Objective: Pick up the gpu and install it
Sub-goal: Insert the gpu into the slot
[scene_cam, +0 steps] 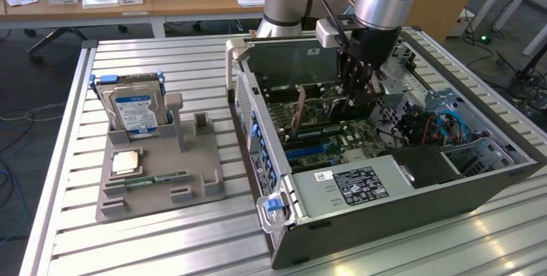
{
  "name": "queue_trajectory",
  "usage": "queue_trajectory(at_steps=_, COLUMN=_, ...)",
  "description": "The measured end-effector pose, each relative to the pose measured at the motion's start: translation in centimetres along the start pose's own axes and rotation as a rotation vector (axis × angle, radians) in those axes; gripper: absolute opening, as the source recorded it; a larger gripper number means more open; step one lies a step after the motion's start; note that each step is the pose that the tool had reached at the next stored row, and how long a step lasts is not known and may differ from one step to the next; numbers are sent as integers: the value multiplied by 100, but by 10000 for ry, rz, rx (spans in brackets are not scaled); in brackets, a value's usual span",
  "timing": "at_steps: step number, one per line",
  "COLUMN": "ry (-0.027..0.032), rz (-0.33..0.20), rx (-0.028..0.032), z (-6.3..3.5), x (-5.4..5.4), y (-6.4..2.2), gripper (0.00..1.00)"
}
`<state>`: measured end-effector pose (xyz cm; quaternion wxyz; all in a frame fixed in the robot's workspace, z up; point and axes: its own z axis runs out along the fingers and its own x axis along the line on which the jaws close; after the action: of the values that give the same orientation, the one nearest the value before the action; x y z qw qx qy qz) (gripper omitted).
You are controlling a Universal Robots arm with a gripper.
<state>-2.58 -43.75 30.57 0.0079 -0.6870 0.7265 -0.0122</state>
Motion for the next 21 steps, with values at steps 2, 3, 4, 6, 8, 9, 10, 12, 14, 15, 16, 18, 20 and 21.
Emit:
queue_trajectory(at_steps=2, ry=0, rz=1, rx=0, z=2, x=1, y=19, gripper=27)
queue_trajectory(at_steps=3, ry=0, rz=1, rx=0, z=3, x=1, y=28, gripper=27)
queue_trajectory(at_steps=4, ry=0, rz=1, rx=0, z=4, x=2, y=38, gripper=27)
queue_trajectory(at_steps=6, ry=-1, rz=1, rx=0, z=5, x=2, y=54, gripper=27)
queue_trajectory(at_steps=8, ry=-1, rz=1, rx=0, z=5, x=3, y=54, gripper=27)
queue_trajectory(at_steps=9, ry=0, rz=1, rx=0, z=5, x=3, y=54, gripper=27)
queue_trajectory(at_steps=10, ry=1, rz=0, rx=0, z=6, x=3, y=54, gripper=27)
queue_trajectory(at_steps=12, ry=-2, rz=0, rx=0, z=24, x=3, y=55, gripper=27)
queue_trajectory(at_steps=14, ry=-1, rz=0, rx=0, z=55, x=2, y=55, gripper=27)
queue_trajectory(at_steps=15, ry=-1, rz=0, rx=0, z=73, x=3, y=56, gripper=27)
queue_trajectory(at_steps=16, ry=-1, rz=0, rx=0, z=91, x=2, y=56, gripper=27)
queue_trajectory(at_steps=18, ry=1, rz=0, rx=-1, z=126, x=2, y=57, gripper=27)
queue_trajectory(at_steps=20, ry=0, rz=0, rx=0, z=164, x=2, y=58, gripper=27)
queue_trajectory(at_steps=21, ry=-1, rz=0, rx=1, z=180, x=2, y=59, gripper=27)
